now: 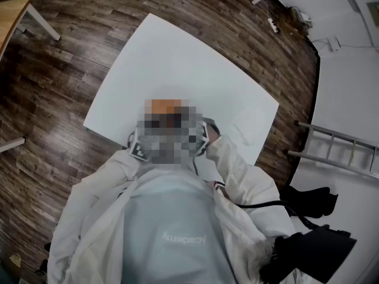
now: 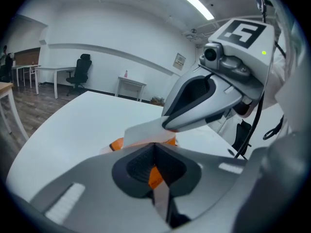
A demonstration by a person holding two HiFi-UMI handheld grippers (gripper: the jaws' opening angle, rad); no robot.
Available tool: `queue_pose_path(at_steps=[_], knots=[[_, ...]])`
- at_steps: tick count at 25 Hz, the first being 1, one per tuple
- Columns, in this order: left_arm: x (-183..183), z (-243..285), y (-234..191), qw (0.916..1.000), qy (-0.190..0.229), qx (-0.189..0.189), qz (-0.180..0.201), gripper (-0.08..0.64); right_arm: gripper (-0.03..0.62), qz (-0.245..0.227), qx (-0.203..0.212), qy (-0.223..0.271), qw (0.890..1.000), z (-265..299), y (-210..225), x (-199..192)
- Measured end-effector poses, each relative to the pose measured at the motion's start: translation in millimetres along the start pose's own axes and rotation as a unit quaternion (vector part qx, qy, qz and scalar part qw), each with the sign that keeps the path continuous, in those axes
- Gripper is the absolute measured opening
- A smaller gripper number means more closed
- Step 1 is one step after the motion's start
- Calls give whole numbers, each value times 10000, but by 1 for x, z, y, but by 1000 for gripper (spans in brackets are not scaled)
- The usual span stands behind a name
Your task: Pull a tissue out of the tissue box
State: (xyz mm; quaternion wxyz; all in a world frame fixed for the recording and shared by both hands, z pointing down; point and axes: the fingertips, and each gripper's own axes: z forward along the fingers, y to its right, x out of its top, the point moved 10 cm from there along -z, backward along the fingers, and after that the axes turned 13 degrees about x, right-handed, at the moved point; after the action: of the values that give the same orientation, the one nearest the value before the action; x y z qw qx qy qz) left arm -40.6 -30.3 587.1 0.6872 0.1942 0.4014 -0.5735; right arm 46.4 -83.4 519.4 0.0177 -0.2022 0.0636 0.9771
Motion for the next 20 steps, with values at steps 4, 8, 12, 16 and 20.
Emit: queue_pose_path(at_steps=[4, 8, 12, 16, 20], knots=[[-2, 3, -1, 10000, -35, -7, -10, 0, 3, -31, -38, 27, 10000, -5, -3, 3], [-3, 6, -3, 10000, -60, -11, 13, 0, 3, -42, -61, 78, 9999, -9, -7, 5], [-3, 7, -2, 9999, -90, -41, 43, 0, 3, -20, -105, 130, 9999, -16, -9, 6], [-1, 10, -1, 9999, -109, -76, 88, 0, 3, 19, -147, 191, 9997, -23, -8, 7], [-1, 12, -2, 9998, -126, -99, 107, 0, 3, 42, -175, 247, 9995, -29, -7, 10]])
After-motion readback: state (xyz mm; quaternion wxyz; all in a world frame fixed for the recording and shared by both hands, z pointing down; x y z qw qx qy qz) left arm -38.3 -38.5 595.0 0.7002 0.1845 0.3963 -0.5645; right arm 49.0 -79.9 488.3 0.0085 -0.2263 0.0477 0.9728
